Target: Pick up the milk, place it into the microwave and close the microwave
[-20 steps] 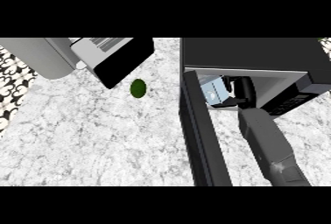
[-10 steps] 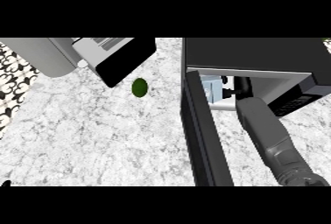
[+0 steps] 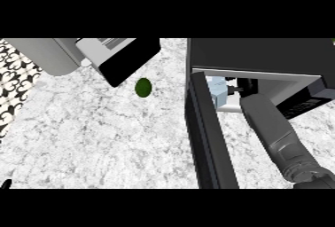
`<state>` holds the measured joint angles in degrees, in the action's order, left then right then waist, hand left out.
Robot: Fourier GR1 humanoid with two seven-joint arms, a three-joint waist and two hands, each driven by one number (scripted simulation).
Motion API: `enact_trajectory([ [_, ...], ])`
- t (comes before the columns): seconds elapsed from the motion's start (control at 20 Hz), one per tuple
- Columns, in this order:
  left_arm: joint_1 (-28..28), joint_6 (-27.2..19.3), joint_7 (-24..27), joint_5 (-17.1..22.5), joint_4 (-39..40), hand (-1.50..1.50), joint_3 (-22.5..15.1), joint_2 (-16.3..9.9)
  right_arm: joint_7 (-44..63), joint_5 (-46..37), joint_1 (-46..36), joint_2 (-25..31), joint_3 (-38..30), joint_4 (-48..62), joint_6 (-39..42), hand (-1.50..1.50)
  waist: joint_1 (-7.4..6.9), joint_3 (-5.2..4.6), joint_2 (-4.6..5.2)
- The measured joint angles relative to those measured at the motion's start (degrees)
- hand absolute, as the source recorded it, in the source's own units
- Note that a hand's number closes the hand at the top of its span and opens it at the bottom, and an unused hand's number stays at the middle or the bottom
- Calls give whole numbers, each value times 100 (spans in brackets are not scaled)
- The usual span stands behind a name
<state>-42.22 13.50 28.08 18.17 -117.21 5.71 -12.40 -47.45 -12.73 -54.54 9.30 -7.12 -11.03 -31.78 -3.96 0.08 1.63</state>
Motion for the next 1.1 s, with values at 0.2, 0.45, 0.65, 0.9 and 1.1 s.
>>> enact_trajectory([
  [0.2, 36, 46, -5, -8, 20, -150, 33, -24, 54, -1, -113, 42, -112, 167, -183, 150, -60, 8, 32],
  [0.45, 104, 60, -6, -71, 60, -150, -4, -3, 72, 3, -126, 144, -223, 351, -255, 150, -157, 21, 93],
  [0.65, 214, 110, -18, -59, 172, -150, -8, -22, 90, -29, -153, 220, -259, 464, -286, 150, -229, 27, 135],
  [0.9, 355, 85, -111, -57, 194, -150, -44, -11, 163, -33, -159, 360, -323, 592, -307, 150, -278, 35, 169],
  [1.1, 467, 75, -165, -73, 267, -150, -64, -11, 285, -54, -196, 459, -338, 625, -478, -150, -323, 30, 191],
])
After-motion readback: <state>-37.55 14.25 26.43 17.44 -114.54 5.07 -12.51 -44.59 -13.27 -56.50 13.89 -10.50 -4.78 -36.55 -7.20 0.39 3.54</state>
